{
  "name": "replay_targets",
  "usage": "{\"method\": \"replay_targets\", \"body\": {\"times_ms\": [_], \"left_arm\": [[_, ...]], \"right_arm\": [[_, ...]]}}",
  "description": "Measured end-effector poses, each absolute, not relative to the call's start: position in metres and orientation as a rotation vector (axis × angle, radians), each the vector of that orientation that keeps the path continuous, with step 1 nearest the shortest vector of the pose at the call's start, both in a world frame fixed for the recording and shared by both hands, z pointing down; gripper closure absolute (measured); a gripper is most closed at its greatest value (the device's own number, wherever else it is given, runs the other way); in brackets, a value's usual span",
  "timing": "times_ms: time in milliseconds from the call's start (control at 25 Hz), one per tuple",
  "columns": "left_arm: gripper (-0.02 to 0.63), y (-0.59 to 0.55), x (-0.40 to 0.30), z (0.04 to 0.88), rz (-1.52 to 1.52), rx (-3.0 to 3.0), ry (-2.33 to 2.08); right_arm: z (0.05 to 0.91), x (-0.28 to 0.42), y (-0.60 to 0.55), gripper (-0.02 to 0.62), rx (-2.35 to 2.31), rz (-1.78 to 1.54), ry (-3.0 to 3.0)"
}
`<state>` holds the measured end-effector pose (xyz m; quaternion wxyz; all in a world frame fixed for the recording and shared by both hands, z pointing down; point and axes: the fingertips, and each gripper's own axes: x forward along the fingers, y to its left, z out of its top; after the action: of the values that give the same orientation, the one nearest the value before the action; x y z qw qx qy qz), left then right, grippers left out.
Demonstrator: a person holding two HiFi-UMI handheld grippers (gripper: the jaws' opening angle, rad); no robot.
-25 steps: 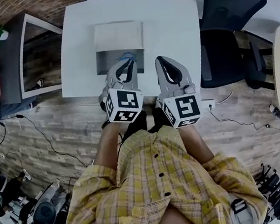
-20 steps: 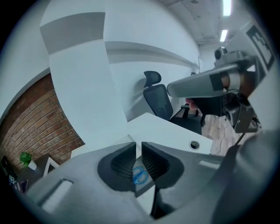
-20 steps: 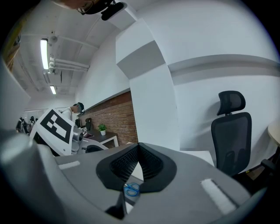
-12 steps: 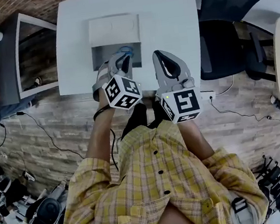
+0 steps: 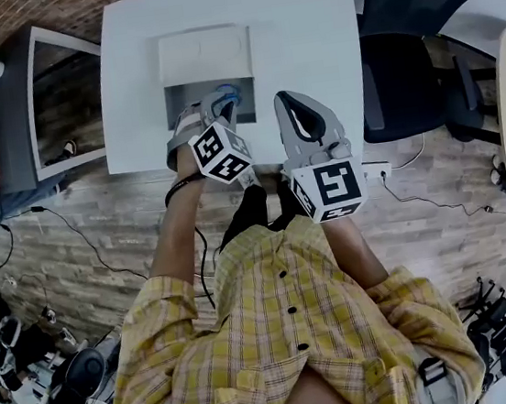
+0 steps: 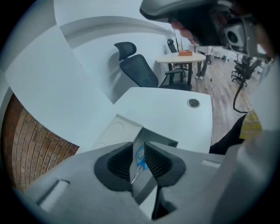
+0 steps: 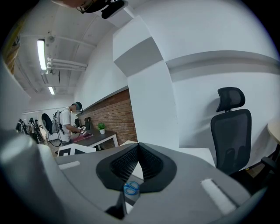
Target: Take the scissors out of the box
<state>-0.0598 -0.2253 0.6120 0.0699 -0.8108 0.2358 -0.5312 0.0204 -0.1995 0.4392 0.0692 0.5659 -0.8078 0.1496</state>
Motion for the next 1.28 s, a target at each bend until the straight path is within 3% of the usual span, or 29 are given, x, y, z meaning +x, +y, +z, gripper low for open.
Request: {"method": "replay_targets", "body": {"times_ms": [680,1280], "left_arm": [[0.508,-0.234,-0.056,0.699,-1.781,-2.283,0.186],[0.495,-0.239,-0.060,0.737,-1.851,-2.265,0.021]], "right_arm": [[0.448,0.023,-0.219,0.592,1.695,0.463,-2.407],[0.456,0.021,-0.234,0.592,1.688,0.486,-2.390]]}}
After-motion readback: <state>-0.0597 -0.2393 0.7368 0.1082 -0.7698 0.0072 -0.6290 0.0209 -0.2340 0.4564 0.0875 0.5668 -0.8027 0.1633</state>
